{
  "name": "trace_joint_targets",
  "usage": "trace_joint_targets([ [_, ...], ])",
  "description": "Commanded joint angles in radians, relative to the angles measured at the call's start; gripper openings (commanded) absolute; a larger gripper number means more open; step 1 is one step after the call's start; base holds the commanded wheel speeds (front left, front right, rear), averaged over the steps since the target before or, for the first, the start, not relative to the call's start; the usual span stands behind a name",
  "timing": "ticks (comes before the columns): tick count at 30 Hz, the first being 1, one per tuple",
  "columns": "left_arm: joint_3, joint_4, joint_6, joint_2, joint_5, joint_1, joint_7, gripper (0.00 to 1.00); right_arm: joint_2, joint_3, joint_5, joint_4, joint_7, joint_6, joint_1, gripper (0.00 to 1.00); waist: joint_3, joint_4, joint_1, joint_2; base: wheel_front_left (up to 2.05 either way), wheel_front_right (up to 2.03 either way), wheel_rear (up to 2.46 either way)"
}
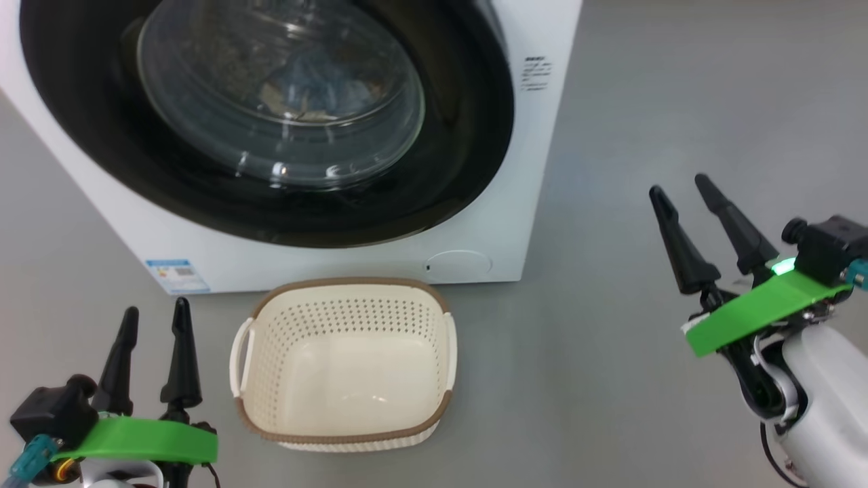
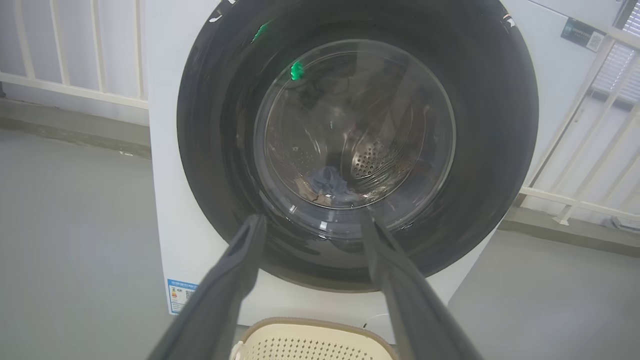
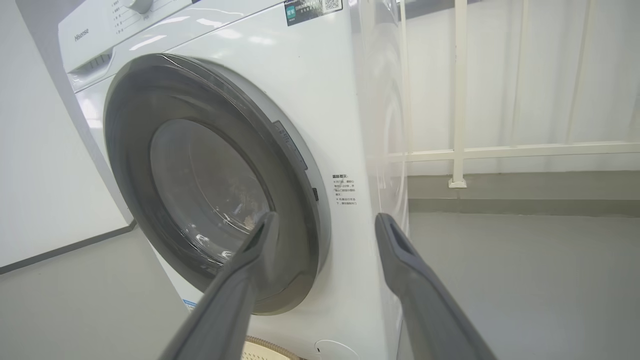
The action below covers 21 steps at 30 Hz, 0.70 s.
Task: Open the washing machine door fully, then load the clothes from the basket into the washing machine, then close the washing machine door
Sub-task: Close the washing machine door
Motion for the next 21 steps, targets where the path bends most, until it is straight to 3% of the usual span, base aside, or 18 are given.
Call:
trace_joint_targets([
  [1, 0.037, -0.031, 0.001, 0.024, 0.013, -0.002, -0.006, 1.00, -0.004, 0.003, -0.016, -0.032, -0.005, 0.000, 0.025, 1.00, -0.028, -0.032, 0.0001, 0.0000, 0.00, 0.00, 0.00],
  [21, 0.045, -0.040, 0.002, 0.001, 0.021, 0.050, -0.006, 1.00, 0.021, -0.136, -0.109, -0.063, -0.005, 0.000, 0.197, 1.00, -0.079, -0.072, 0.0001, 0.0000, 0.00, 0.00, 0.00],
])
